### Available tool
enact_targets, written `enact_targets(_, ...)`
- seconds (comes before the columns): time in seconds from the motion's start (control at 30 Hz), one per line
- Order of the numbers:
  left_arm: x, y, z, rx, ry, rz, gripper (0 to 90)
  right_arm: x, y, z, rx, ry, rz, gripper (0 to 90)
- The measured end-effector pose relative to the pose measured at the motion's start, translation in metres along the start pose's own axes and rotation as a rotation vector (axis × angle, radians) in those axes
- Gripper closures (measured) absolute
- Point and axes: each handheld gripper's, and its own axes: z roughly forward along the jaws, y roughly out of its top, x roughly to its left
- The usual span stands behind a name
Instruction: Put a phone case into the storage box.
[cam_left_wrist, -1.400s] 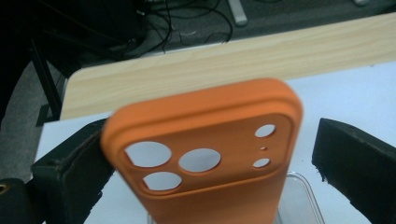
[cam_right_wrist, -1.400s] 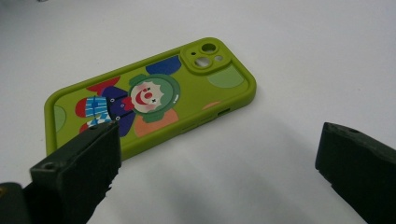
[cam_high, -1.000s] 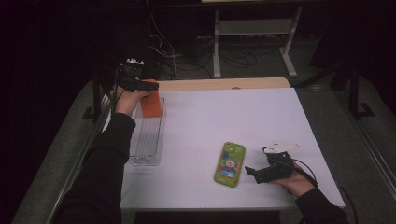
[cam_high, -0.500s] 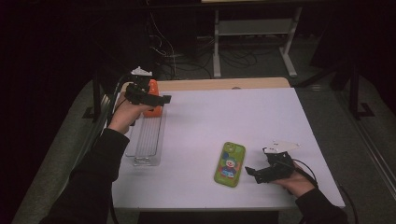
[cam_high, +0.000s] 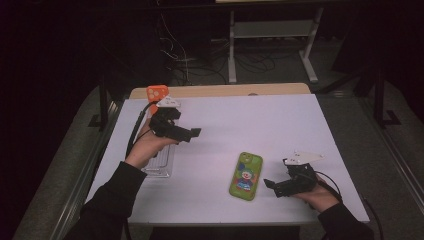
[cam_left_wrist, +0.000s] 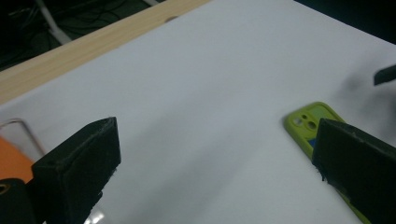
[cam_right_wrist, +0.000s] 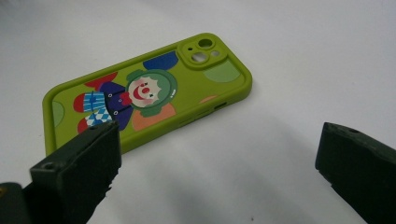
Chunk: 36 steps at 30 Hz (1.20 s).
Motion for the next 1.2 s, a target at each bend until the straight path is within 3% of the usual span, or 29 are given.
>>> enact_targets(0.47, -0.039, -0.029, 0.020, 0.018, -0.091, 0.025, 0.7, 0.001, 0.003, 0.005, 0.011, 0.005, 0.004, 0.0)
enact_targets(0.5, -0.043, -0.032, 0.022, 0.008, -0.101, 0.010, 0.7, 0.001, 0.003, 0.005, 0.012, 0.003, -0.002, 0.0)
enact_targets(0.73, -0.060, -0.047, 0.032, 0.057, -0.121, 0.050, 1.1, -0.001, 0.005, 0.007, 0.016, -0.008, 0.012, 0.0)
enact_targets(0.9, -0.070, -0.057, 0.040, 0.074, -0.143, 0.042, 1.2, -0.002, 0.004, 0.007, 0.017, -0.016, 0.011, 0.0)
enact_targets(0.97, -0.075, -0.060, 0.043, 0.084, -0.149, 0.061, 1.2, -0.002, 0.003, 0.006, 0.017, -0.022, 0.015, 0.0)
enact_targets(1.07, -0.078, -0.064, 0.046, 0.093, -0.157, 0.074, 7.7, -0.002, 0.003, 0.005, 0.016, -0.029, 0.013, 0.0)
enact_targets(1.2, -0.080, -0.069, 0.050, 0.098, -0.184, 0.082, 25.9, -0.002, 0.003, 0.003, 0.013, -0.031, 0.013, 0.0)
